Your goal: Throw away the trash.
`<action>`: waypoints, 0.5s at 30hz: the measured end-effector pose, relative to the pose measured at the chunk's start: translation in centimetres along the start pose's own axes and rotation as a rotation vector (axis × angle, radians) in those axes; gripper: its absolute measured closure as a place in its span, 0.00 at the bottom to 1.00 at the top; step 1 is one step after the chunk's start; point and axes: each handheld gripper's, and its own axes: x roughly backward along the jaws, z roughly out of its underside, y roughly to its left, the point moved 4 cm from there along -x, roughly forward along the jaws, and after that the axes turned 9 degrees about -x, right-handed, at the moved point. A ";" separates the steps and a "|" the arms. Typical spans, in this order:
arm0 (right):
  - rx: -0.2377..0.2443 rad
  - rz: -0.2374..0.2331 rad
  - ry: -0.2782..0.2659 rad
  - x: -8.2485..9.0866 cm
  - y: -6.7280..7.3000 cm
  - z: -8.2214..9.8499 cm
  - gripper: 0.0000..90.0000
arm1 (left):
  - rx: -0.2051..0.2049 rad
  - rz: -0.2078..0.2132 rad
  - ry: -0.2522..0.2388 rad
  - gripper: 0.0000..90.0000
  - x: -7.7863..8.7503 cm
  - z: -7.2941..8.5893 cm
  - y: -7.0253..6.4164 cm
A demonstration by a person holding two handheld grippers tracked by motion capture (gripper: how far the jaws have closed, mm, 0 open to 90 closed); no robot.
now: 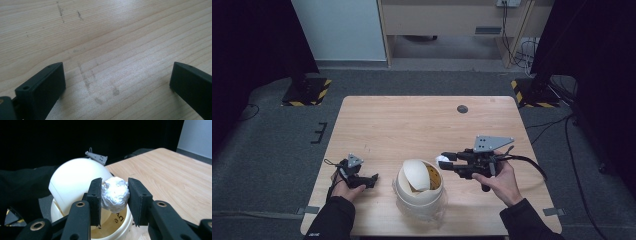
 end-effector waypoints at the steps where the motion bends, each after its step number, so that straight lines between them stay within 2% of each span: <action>1: 0.001 -0.001 0.004 -0.1 0.0 0.1 0.72 | 0.000 0.000 0.000 0.00 0.0 0.0 0.0; 15: 0.000 -0.013 0.078 -1.7 -0.1 1.6 0.72 | -0.001 0.000 0.001 0.00 0.0 0.0 0.0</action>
